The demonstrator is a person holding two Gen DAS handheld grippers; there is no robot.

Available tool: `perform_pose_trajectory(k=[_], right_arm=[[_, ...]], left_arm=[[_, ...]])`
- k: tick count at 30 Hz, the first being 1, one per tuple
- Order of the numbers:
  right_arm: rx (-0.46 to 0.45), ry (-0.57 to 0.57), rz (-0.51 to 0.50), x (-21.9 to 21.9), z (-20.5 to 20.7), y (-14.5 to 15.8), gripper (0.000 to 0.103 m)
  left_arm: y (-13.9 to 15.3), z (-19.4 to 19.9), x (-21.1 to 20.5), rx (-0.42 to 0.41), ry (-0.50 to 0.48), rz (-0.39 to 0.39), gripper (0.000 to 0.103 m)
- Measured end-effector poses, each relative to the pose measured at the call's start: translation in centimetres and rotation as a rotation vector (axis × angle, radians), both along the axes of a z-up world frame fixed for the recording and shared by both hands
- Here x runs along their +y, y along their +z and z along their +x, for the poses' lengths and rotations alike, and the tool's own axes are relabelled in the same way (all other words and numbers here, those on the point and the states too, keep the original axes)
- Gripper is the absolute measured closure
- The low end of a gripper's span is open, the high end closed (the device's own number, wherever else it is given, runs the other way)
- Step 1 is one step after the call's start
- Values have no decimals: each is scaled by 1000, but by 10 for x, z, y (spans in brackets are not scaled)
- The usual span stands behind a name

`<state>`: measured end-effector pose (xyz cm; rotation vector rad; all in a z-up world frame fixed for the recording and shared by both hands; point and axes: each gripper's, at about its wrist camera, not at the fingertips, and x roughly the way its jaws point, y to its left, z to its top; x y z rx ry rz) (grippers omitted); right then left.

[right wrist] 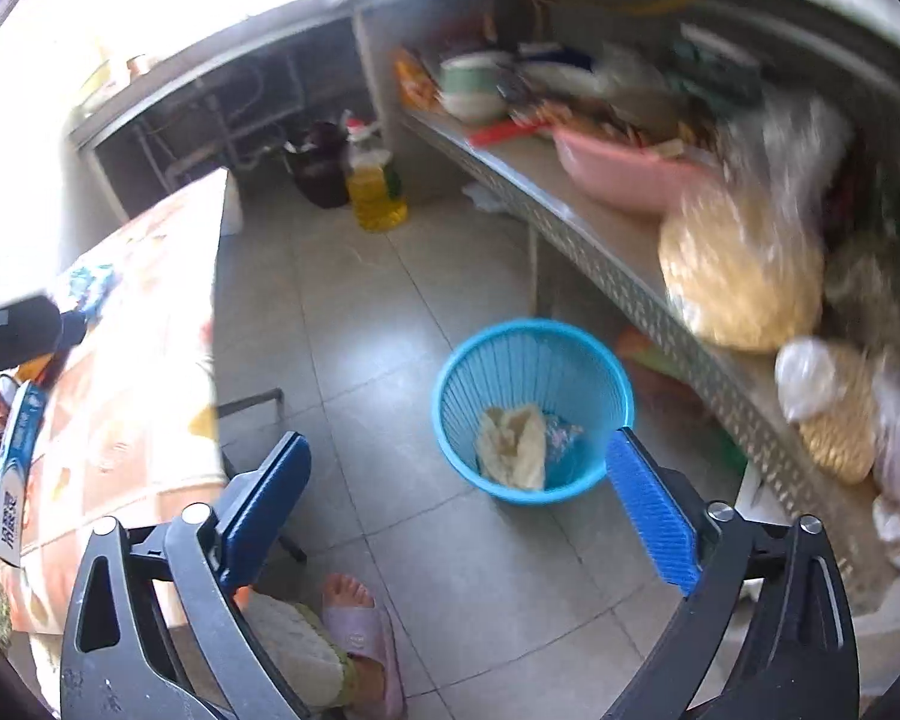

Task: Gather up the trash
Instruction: 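Move both tools back toward the table items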

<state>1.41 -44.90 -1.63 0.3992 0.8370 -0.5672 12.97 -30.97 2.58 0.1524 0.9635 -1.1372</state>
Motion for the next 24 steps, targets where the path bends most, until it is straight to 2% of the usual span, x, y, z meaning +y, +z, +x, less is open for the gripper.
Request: perform_pose_trajectory(k=[8,14,17,24], right_arm=[[1,124,-145,52,38,46,8],[6,284,-228,101,59,65,8],[-4,356,-232,119,69,70,8],[-84,512,-167,164,96,82,8]], left_arm=[[26,-2,96,-64,127,-72,28],[27,-9,164,-108,241,-99,22],[23,-13,198,-123,298,-106,21],[9,-20,276,-190,431,-108,16]])
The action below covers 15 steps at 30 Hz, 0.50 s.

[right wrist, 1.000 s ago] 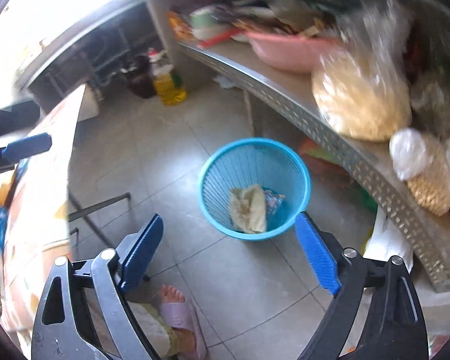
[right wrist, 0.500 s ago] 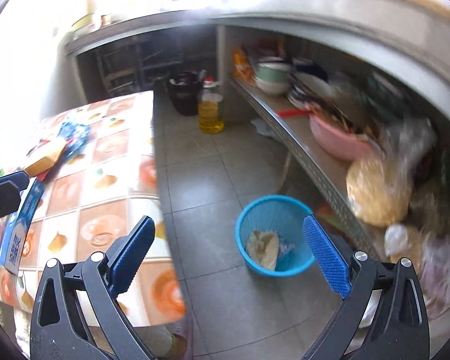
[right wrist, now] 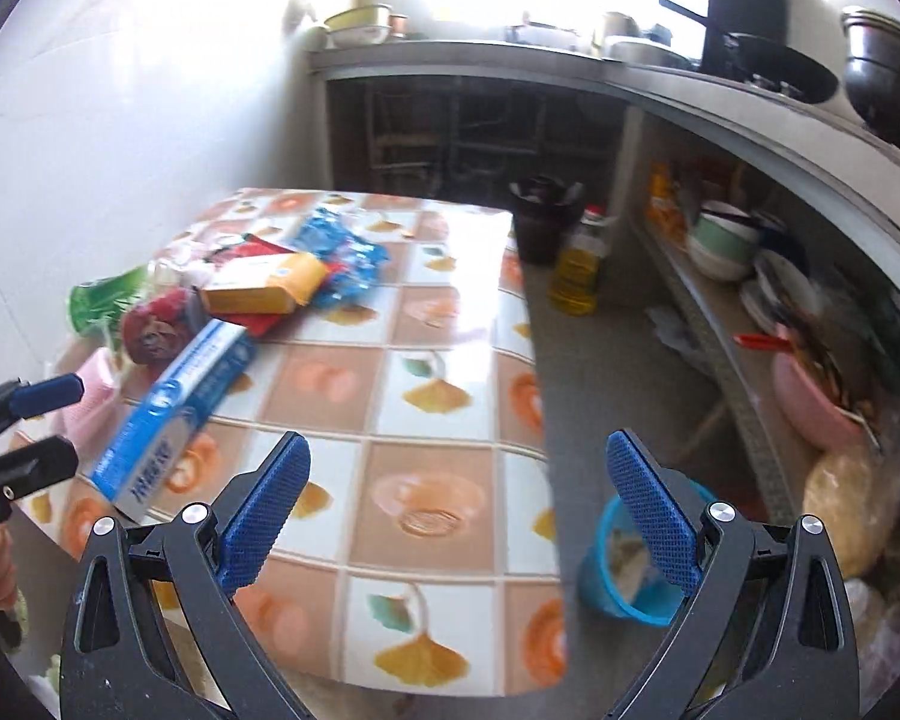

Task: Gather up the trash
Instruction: 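Move both tools back toward the table items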

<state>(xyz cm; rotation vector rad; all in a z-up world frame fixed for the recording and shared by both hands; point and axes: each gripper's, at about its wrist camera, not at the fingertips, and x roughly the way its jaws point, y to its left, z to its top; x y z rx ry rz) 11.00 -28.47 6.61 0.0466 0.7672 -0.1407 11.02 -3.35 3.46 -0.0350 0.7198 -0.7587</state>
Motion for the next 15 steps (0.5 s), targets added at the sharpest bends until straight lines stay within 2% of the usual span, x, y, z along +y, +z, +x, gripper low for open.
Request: perform_pose_trajectory(k=[6,15], right_arm=[[-10,91,87,36,27,-3,8],[47,181,214,66,56,-19,8]], left_arm=[[-15,0,50,-28,108,49,15],[-29,3,107,-40,242,88,15]])
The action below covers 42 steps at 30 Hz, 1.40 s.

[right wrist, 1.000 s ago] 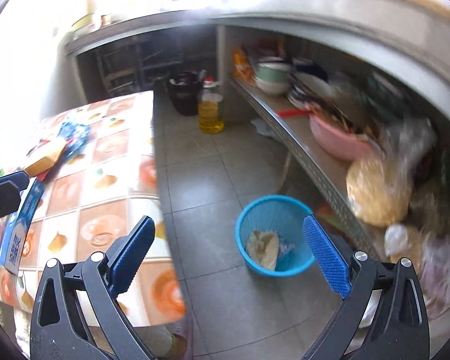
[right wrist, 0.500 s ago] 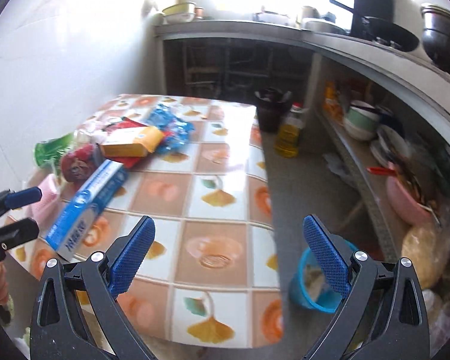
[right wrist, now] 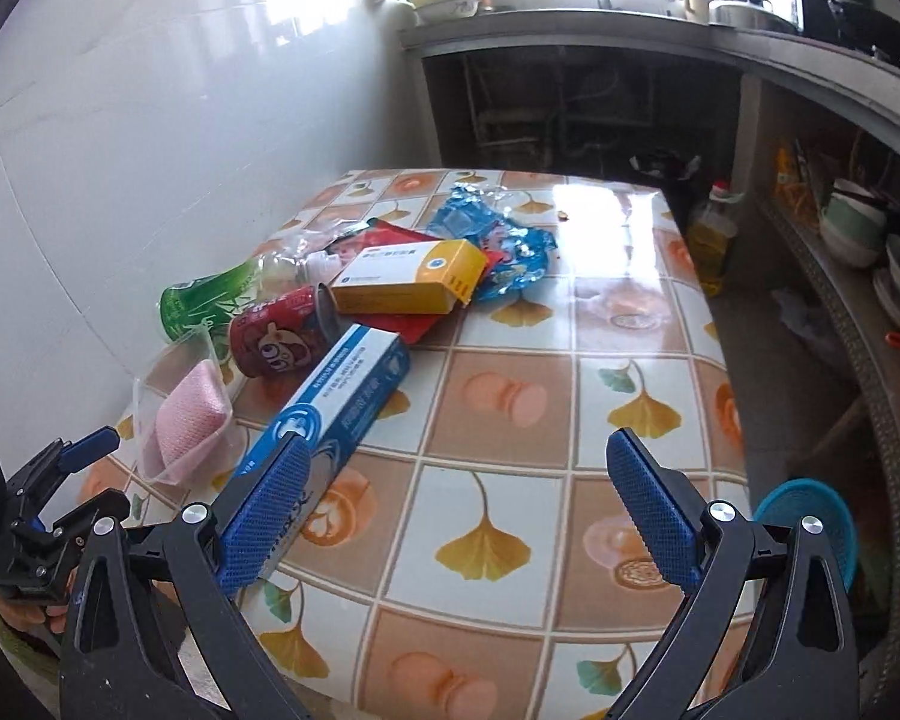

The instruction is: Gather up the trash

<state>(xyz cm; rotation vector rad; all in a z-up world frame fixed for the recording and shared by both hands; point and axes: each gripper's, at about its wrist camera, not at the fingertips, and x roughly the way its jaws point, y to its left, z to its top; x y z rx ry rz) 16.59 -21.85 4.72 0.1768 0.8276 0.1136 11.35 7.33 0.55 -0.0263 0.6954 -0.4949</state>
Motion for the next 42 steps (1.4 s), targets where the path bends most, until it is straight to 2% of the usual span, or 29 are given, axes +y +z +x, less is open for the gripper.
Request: perform_pose_trajectory(k=[4,7,14,20,24,26,30,32,37,39,42], right_arm=[[15,34,46,9,12,-6,8],[29,62,67,16,23,-10,8],[14,88,124,5,46,-4,8],[12,75,171,-31,80,1,8],[51,48,209,-57,125,-5,8],[107,27,265,-71,156,-14,8],[183,46,337,-74,201,-30,15],[164,95,304,-63,208,-26,17],[76,428,-18,7,216,-13,17],[82,559,-124,30,225,-18,15],[135,700,-228,55,241,-30,15]], left_arm=[[3,11,14,8,35,-22,15],[12,30,8,8,-4,-16,15],[24,91,-28,2,-93,186,15],[24,117,-50,0,-129,256,15],[25,129,-59,24,-122,235,15],[24,135,-62,41,-113,218,15],[24,145,-65,56,-99,208,15],[24,148,-64,63,-94,199,15],[18,153,-59,97,-99,189,15],[14,156,-57,110,-100,206,15],[11,162,-58,139,-146,231,15]])
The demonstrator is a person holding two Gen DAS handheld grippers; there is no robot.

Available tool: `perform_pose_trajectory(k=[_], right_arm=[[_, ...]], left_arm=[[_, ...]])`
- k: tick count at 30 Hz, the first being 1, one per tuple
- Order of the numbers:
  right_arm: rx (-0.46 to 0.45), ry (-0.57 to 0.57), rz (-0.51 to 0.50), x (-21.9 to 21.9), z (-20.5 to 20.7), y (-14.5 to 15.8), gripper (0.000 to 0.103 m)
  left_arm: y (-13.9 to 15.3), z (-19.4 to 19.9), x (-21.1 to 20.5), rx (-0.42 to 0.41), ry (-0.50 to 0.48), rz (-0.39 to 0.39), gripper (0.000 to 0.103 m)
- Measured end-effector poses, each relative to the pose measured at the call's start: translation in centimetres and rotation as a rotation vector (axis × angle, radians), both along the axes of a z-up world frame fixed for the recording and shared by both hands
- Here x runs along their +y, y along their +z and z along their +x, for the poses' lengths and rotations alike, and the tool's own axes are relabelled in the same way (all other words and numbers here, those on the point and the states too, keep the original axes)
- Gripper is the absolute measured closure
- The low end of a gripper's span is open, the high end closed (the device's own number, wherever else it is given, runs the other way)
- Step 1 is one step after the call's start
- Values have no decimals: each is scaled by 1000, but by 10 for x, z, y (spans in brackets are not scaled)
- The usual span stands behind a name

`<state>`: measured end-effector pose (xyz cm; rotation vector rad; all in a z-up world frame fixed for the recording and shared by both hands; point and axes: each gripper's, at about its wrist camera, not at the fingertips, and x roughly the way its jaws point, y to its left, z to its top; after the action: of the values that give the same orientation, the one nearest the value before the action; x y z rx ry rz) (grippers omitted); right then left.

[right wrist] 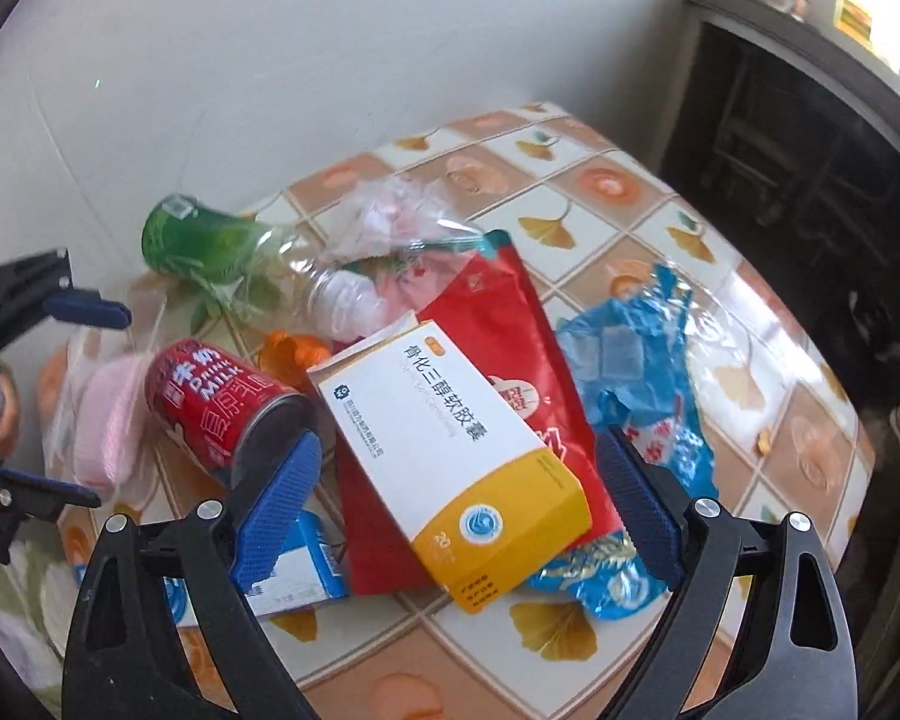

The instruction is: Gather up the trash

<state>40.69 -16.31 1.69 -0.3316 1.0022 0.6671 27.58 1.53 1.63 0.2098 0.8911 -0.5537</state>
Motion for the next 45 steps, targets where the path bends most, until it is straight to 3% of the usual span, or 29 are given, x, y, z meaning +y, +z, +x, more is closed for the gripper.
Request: perform_pose_trajectory(k=[8,12,20,31,37,45], right_arm=[[125,210,-164,40,20,-24,15],[137,242,-245,49,20,-37,15],[108,246,-267,50,10,-52,22],[10,169,-164,30,-18,-8,25],[-59,44,-88,8,-33,15,25],[-132,-198,65,-36,-62,43,25]], left_arm=[[-21,42,-14,123,-161,152,15],[-31,48,-23,119,-195,237,16],[-34,46,-20,128,-194,195,16],[12,14,33,59,-65,21,16],[18,-7,58,43,-3,2,16],[26,-2,77,11,102,-22,16]])
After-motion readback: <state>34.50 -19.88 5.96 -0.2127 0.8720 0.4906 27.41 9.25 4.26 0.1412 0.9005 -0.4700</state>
